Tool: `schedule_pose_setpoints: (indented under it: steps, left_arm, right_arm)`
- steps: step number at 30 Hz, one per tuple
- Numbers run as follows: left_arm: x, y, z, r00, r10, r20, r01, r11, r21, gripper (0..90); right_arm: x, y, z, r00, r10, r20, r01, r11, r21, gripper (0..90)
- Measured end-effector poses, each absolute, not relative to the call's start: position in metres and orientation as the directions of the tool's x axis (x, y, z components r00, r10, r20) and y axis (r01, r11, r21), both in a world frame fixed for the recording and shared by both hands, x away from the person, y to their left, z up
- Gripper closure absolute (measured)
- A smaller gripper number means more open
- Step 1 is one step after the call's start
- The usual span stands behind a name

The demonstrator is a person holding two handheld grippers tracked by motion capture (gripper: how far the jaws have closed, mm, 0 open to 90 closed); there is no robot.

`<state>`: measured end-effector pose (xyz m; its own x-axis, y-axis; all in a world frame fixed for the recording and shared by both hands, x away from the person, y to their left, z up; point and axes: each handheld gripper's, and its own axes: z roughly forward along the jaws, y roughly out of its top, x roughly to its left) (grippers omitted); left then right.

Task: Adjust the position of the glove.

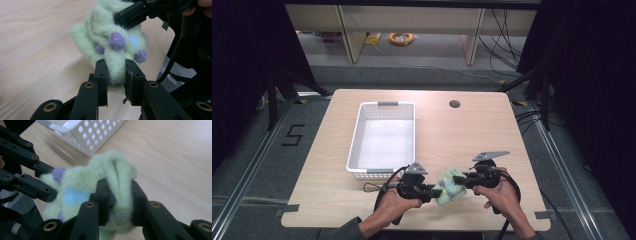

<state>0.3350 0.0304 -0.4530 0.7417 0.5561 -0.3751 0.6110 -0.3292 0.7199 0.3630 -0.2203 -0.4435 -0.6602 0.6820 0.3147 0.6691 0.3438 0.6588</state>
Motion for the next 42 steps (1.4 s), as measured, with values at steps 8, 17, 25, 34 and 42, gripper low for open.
schedule_pose_setpoints:
  steps: [8,17,25,34,42]
  left_arm:
    - [0.343,0.05,-0.428,0.747,0.573,-0.337,0.584,-0.326,0.743,73.5]
    - [0.352,0.071,-0.409,0.732,0.601,-0.321,0.58,-0.303,0.757,73.4]
    - [0.362,0.093,-0.396,0.715,0.624,-0.314,0.585,-0.289,0.757,73.2]
    - [0.371,0.111,-0.392,0.693,0.641,-0.329,0.608,-0.275,0.745,72.9]
    - [0.38,0.125,-0.391,0.678,0.656,-0.331,0.618,-0.266,0.74,72.7]
  right_arm:
    - [0.377,-0.201,-0.417,-0.684,0.656,0.32,0.649,0.348,0.676,73.9]
    - [0.393,-0.178,-0.396,-0.71,0.64,0.295,0.622,0.372,0.689,73.9]
    - [0.412,-0.155,-0.382,-0.742,0.611,0.276,0.59,0.399,0.702,73.9]
    - [0.427,-0.136,-0.376,-0.758,0.592,0.273,0.579,0.42,0.698,73.8]
    - [0.44,-0.118,-0.373,-0.764,0.58,0.281,0.584,0.438,0.683,73.7]
